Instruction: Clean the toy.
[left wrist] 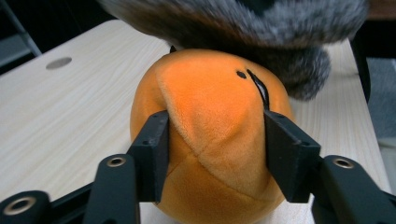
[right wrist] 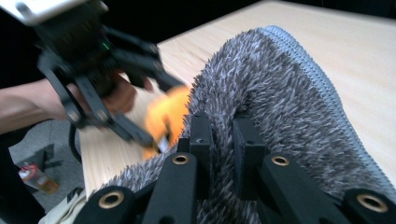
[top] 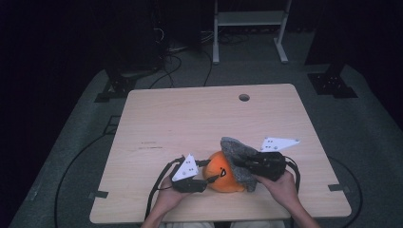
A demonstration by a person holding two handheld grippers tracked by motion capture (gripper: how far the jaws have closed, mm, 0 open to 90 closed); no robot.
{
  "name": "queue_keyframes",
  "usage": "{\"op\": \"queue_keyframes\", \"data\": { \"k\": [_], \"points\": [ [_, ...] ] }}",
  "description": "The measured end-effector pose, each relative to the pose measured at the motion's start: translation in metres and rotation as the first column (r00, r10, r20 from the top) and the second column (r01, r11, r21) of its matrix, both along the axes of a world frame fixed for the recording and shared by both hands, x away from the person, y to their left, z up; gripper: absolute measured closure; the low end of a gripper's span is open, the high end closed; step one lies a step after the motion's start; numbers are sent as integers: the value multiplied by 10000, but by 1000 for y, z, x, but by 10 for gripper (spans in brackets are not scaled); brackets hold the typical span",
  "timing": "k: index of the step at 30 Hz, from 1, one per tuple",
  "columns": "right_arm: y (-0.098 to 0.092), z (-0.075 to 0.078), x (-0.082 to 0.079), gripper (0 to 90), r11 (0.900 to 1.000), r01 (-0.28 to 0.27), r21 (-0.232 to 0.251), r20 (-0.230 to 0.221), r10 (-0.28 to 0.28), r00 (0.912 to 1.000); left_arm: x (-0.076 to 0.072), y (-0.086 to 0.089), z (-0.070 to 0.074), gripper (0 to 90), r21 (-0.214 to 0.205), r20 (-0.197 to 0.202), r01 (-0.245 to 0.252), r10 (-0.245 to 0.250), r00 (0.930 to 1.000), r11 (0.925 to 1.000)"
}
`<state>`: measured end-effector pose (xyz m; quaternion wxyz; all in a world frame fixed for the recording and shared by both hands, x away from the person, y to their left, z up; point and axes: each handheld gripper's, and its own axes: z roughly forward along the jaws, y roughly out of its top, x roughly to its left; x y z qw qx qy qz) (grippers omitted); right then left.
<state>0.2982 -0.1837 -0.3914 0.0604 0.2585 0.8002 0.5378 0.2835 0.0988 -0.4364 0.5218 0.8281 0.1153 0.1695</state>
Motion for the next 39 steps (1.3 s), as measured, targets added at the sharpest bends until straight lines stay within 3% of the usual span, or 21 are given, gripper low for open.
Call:
{"op": "queue_keyframes", "data": {
  "k": [2, 4, 8, 10, 11, 12, 15, 16, 17, 18, 21, 22, 25, 29, 30, 31, 33, 34, 36, 37, 39],
  "points": [
    [4, 3, 0, 799, 9999, -111, 24, 6, 111, 9999, -2, -1, 0, 468, 114, 185, 85, -87, 9998, 9999],
    [20, 4, 5, 799, 9979, -279, -579, 39, 282, 9996, -6, -3, 0, 484, 331, 347, 163, -175, 9992, 9993],
    [17, -4, 14, 799, 9969, -175, -768, -232, 157, 9996, -6, -1, -2, 487, 405, 306, 162, -174, 9994, 9990],
    [3, -5, 19, 799, 9950, 415, -908, -451, -458, 9979, -5, 0, -2, 490, 385, 312, 200, -212, 9993, 9991],
    [3, -5, 19, 799, 9950, 415, -908, -451, -458, 9979, -5, 0, -2, 490, 385, 312, 200, -212, 9993, 9991],
    [2, -3, 18, 799, 9979, 231, -605, -570, -266, 9980, -6, -1, -2, 492, 407, 338, 221, -234, 9992, 9989],
    [8, 1, 15, 799, 9982, -42, -594, -367, 20, 9993, -7, -1, -2, 495, 404, 376, 282, -297, 9989, 9988],
    [17, 0, 15, 799, 9946, -281, -996, -220, 260, 9994, -7, 0, -2, 493, 532, 332, 256, -274, 9991, 9983],
    [17, 0, 15, 799, 9946, -281, -996, -220, 260, 9994, -7, 0, -2, 487, 532, 332, 256, -274, 9991, 9983],
    [16, -4, 19, 799, 9939, -257, -1072, -272, 230, 9994, -6, 2, -2, 454, 346, 73, 197, -200, 9998, 9992],
    [8, -9, 26, 798, 9937, 88, -1117, -377, -131, 9992, -3, 3, -1, 343, 89, -147, 164, -162, 9998, 9998],
    [0, -10, 28, 798, 9950, 244, -968, -564, -300, 9980, -2, 1, -1, 344, 94, -136, 155, -153, 9998, 9998],
    [-1, -5, 21, 798, 9966, 229, -798, -433, -264, 9987, -2, 1, -2, 403, 323, -57, -147, 149, 9999, 9994],
    [8, 0, -4, 798, 9976, -486, -492, 62, 489, 9988, 7, 5, -2, 498, -44, -918, -713, 706, 9933, 9974],
    [19, -6, -6, 797, 9914, -449, -1229, 376, 499, 9980, 9, 5, -2, 482, -206, -1137, -600, 573, 9919, 9980],
    [19, -6, -6, 797, 9914, -449, -1229, 376, 499, 9980, 9, 5, -2, 441, -206, -1137, -600, 573, 9919, 9980],
    [15, -14, 10, 798, 9961, -93, -880, -44, 89, 10000, 9, 5, -2, 269, -337, -1426, -203, 153, 9897, 9992],
    [12, -15, 15, 799, 9974, 145, -707, -53, -149, 9999, 5, 3, -3, 280, -194, -1167, 56, -78, 9931, 9998],
    [11, -15, 18, 798, 9984, 241, -514, -237, -253, 9994, 4, 2, -3, 314, -17, -923, 26, -28, 9957, 10000],
    [11, -14, 16, 798, 9987, 333, -376, -205, -341, 9992, 5, 2, -3, 453, 17, -844, -79, 80, 9964, 10000],
    [12, -11, 12, 799, 9992, 288, -291, -39, -289, 9996, 9, 3, -3, 483, -108, -1123, -298, 284, 9933, 9995]
  ]
}}
